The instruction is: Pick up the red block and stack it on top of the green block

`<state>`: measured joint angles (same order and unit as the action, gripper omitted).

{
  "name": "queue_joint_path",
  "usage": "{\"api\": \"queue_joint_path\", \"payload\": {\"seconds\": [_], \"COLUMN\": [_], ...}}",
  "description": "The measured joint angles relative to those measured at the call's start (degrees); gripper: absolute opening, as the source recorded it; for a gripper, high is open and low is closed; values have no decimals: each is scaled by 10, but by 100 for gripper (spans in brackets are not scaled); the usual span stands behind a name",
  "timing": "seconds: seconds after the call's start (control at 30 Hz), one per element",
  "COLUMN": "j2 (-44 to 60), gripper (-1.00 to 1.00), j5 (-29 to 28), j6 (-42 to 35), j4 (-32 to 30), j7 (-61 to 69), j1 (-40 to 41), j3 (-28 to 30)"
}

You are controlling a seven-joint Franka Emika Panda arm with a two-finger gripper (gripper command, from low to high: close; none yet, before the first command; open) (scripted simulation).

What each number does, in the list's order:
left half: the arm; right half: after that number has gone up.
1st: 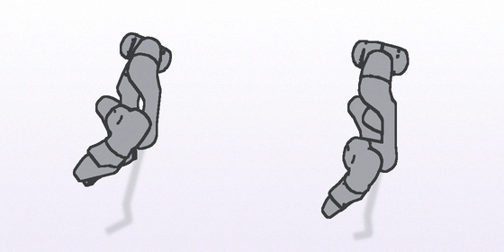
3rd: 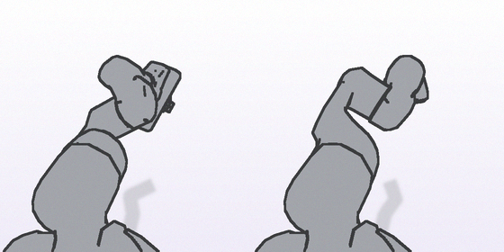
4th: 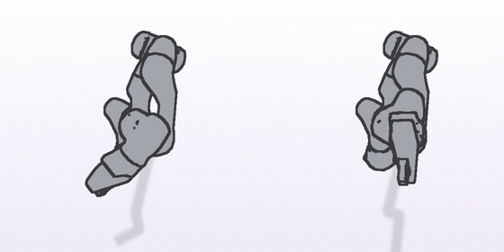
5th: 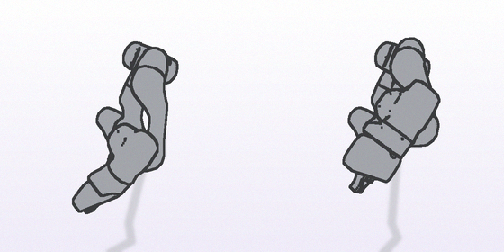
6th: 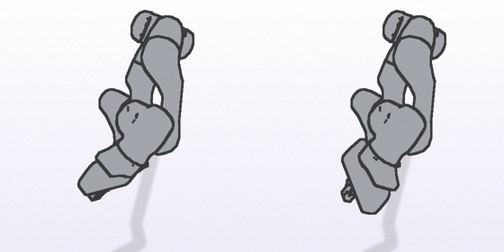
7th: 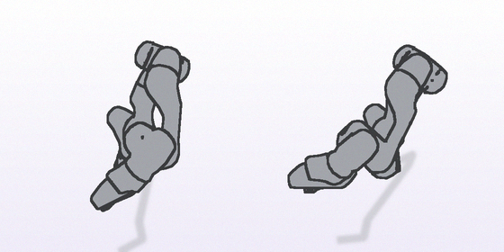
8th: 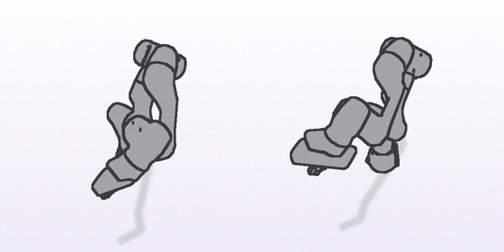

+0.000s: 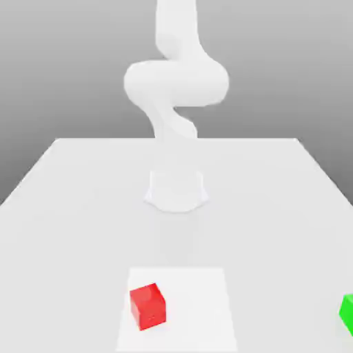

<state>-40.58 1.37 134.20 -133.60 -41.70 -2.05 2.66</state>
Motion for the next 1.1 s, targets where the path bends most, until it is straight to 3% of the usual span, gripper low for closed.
{"api": "queue_joint_path", "payload": {"seconds": [0.47, 0.77, 0.93, 0.97, 1.1], "j2": [298, 472, 565, 583, 583], "gripper": [0, 0, 0, -100, -100], "j5": [74, 41, 86, 98, 97], "j6": [135, 228, 303, 317, 316], "j4": [-102, -163, -152, -150, -150], "j7": [230, 313, 353, 362, 361], "j1": [-75, -64, -32, -26, -26], "j3": [101, 116, 74, 65, 65]}}
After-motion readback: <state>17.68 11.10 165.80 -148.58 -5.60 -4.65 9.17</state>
